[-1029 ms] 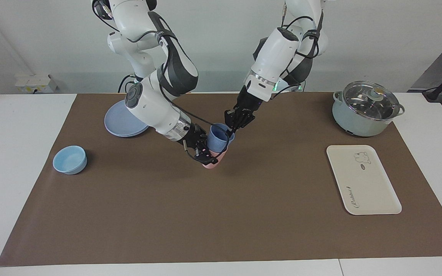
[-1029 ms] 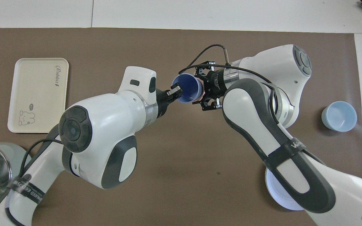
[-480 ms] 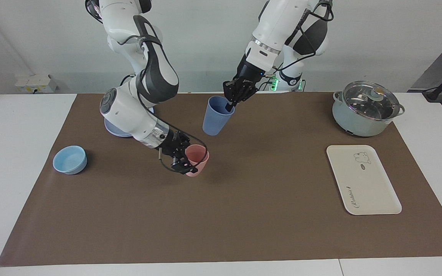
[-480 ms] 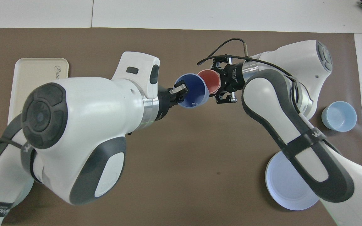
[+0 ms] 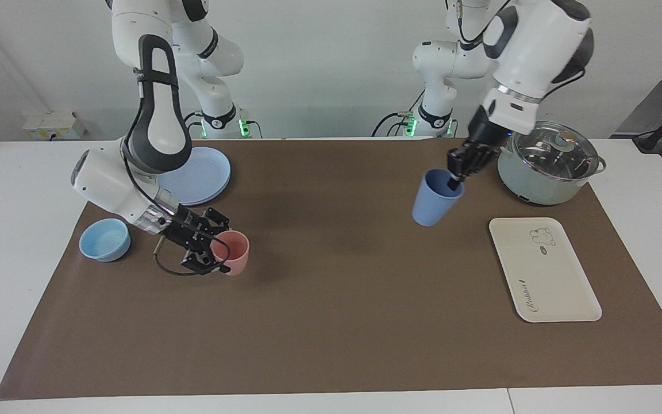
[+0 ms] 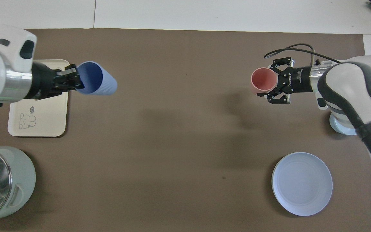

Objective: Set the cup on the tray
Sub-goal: 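Lower the cup onto the white tray with the left gripper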

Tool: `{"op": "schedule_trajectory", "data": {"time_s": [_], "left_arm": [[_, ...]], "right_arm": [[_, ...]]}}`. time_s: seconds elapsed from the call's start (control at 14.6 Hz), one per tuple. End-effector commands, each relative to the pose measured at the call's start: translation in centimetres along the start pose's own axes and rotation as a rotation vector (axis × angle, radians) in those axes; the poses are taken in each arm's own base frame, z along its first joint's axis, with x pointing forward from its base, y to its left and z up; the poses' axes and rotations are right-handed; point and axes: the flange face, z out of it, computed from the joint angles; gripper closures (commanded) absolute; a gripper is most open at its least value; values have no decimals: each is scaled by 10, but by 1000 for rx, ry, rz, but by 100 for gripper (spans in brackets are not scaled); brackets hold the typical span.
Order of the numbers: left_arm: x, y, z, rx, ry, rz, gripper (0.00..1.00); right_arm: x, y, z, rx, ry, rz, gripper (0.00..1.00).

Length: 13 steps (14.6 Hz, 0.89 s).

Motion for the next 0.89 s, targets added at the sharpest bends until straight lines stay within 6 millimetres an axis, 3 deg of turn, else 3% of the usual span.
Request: {"op": "schedule_trajectory", "data": {"time_s": [0.0,0.14,0.21,0.34,0.48,0.82], "left_arm": [[27,-101,-3,44,19,81,100],[60,-180,17,69,43,90,100],[73,-209,35,76,35,115,100],[84,-270,63,94,30,162,100],[76,-288,85,106,46,177,100],[87,-296,134,61,83,123,100]], "right_arm": [[45,13,-32,4,-43,63,100],[79,16,-46,11,-47,55,100],[93,19,-46,10,-46,40,100],[122,18,-45,14,-61,68,100],[129,16,-39,28,-90,74,100],[149,16,-20,33,-111,13,100]]}}
